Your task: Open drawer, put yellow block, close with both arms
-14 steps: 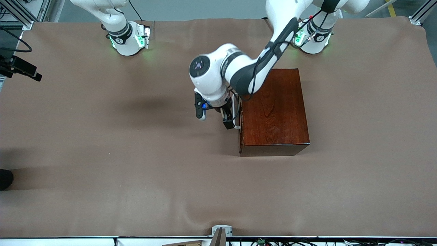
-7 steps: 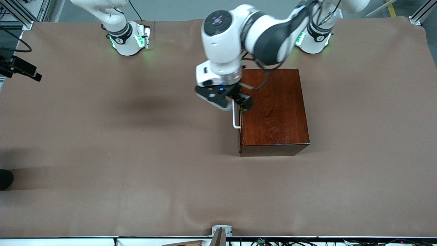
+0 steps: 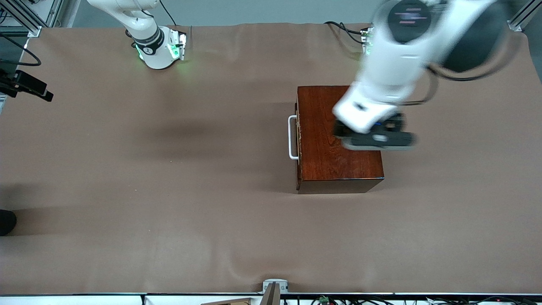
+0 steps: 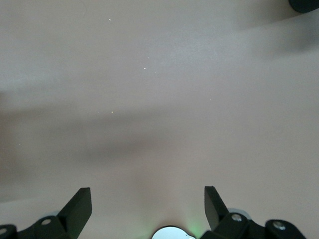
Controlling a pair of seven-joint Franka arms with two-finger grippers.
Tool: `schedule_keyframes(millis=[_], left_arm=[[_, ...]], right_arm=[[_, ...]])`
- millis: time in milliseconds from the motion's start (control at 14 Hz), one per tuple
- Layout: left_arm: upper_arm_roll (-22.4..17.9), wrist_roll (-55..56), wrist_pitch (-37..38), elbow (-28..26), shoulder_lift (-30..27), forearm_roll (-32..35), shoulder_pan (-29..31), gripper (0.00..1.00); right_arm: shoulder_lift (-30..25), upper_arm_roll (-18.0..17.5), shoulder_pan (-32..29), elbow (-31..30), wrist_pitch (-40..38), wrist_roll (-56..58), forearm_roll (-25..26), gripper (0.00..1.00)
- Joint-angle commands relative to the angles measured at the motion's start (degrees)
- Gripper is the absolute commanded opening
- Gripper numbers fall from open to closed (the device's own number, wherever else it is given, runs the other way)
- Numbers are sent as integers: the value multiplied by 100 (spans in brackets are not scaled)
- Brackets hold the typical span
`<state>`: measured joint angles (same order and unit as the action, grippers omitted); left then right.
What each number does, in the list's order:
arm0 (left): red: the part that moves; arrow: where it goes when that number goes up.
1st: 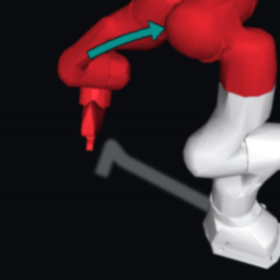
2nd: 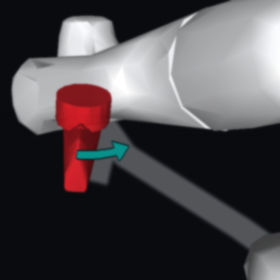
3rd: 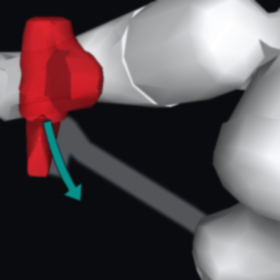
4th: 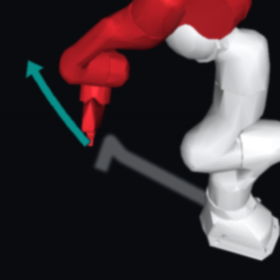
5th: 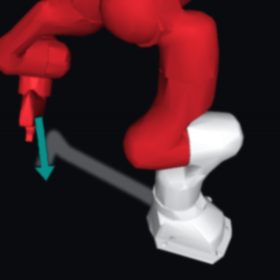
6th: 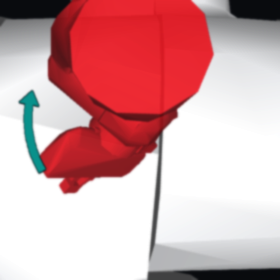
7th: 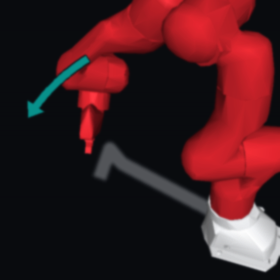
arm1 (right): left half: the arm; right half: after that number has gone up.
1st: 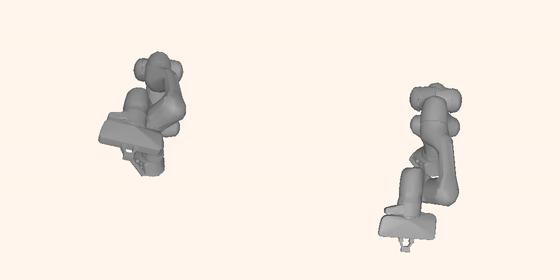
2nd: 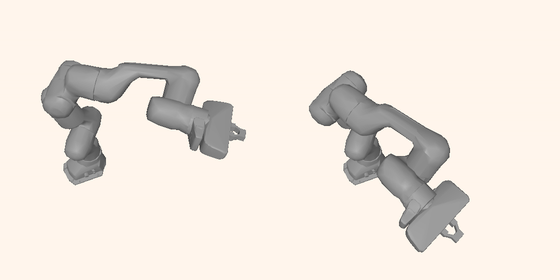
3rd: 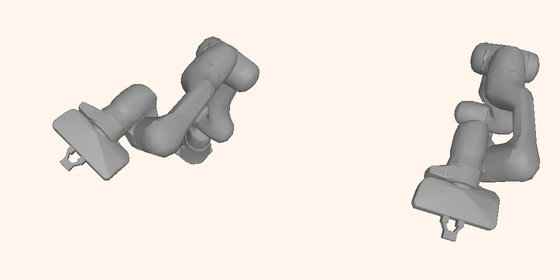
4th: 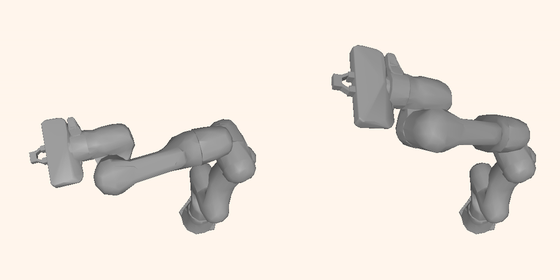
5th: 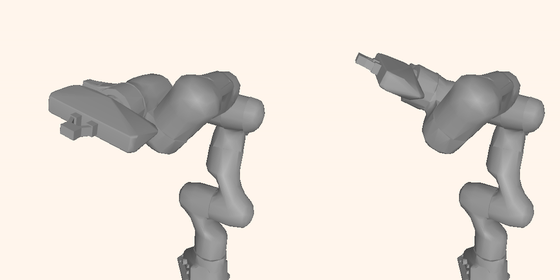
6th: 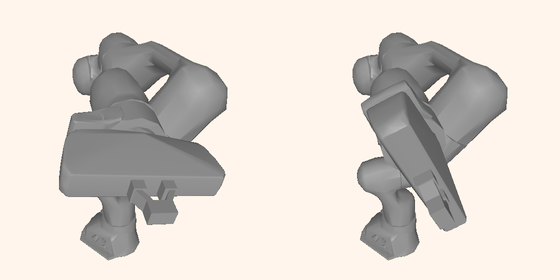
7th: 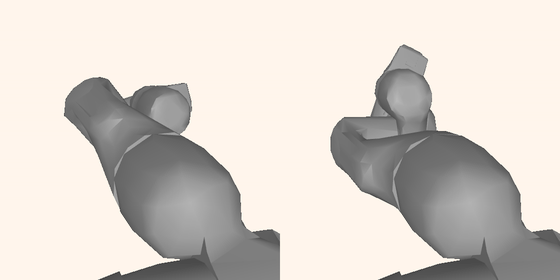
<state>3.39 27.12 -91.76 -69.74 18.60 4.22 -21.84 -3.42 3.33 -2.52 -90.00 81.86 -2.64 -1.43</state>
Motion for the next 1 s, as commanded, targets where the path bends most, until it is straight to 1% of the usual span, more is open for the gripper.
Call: schedule_keyframes(millis=[0,143,429,500,643,929], left_arm=[[56,4,341,-241,-374,-422,845,100],[83,-13,563,-320,-523,-448,1259,100],[92,-443,528,-1013,-1173,-413,1523,100],[92,-601,502,-1180,-1270,-413,1664,100],[92,-1346,283,-1444,-1437,-422,1858,100],[92,-2120,212,-1560,-1508,-474,2279,100]], right_arm=[[0,-26,-38,26,-39,80,-15,100],[0,-26,-38,35,-30,80,-15,100],[0,-26,-64,44,-21,88,-15,100],[0,-26,-55,44,-30,97,-7,100],[8,-26,-29,35,-12,106,-7,100],[8,-26,-55,35,-39,97,-7,100]])
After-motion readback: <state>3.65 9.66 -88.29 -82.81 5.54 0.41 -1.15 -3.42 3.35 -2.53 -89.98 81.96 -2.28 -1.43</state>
